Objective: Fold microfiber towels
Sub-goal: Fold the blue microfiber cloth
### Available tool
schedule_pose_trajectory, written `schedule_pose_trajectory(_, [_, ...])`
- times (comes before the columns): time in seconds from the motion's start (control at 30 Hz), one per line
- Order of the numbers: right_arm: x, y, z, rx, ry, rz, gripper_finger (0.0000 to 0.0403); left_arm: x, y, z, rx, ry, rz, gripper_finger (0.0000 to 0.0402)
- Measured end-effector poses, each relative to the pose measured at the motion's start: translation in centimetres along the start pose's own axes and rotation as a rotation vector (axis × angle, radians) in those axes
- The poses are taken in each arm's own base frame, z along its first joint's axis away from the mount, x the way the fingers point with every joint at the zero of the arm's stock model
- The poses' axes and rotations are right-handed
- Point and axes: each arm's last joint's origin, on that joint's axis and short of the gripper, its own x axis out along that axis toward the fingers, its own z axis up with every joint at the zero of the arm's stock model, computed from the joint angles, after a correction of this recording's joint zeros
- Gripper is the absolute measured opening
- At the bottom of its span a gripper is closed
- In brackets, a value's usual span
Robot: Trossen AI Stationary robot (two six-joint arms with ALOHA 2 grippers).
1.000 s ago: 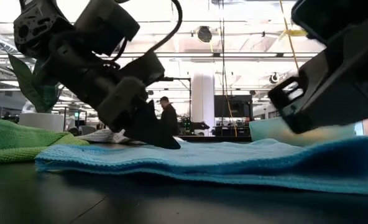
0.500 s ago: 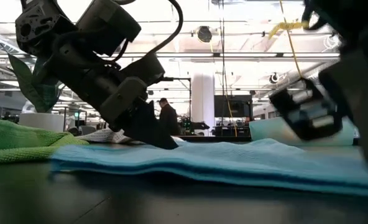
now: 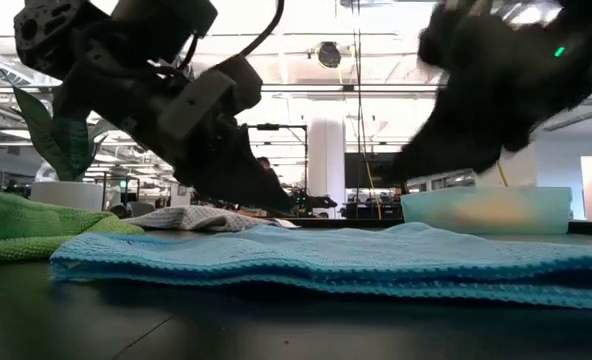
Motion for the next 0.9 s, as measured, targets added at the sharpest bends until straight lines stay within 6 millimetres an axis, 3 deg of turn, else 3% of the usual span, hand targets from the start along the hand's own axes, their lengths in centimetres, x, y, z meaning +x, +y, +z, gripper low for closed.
schedule_pose_trajectory(0.17, [2.0, -5.1, -1.4, 0.118, 0.082, -0.207, 0.0, 0.8, 1.1, -0.8, -0.025, 0.032, 0.067, 0.0012])
schedule_pose_trajectory(0.33, [2.2, -7.1, -1.6, 0.127, 0.082, -0.251, 0.0, 1.3, 2.0, -1.6, -0.086, 0.104, 0.08, 0.0005])
schedule_pose_trajectory(0.63, [0.9, -6.4, 0.2, 0.044, 0.053, -0.142, 0.0, -0.2, 0.4, -0.3, -0.132, 0.08, -0.006, 0.0005])
schedule_pose_trajectory(0.9, [0.4, -1.9, -0.4, -0.098, -0.031, 0.255, 0.0, -0.2, 0.5, 0.1, -0.099, 0.014, 0.056, 0.0015])
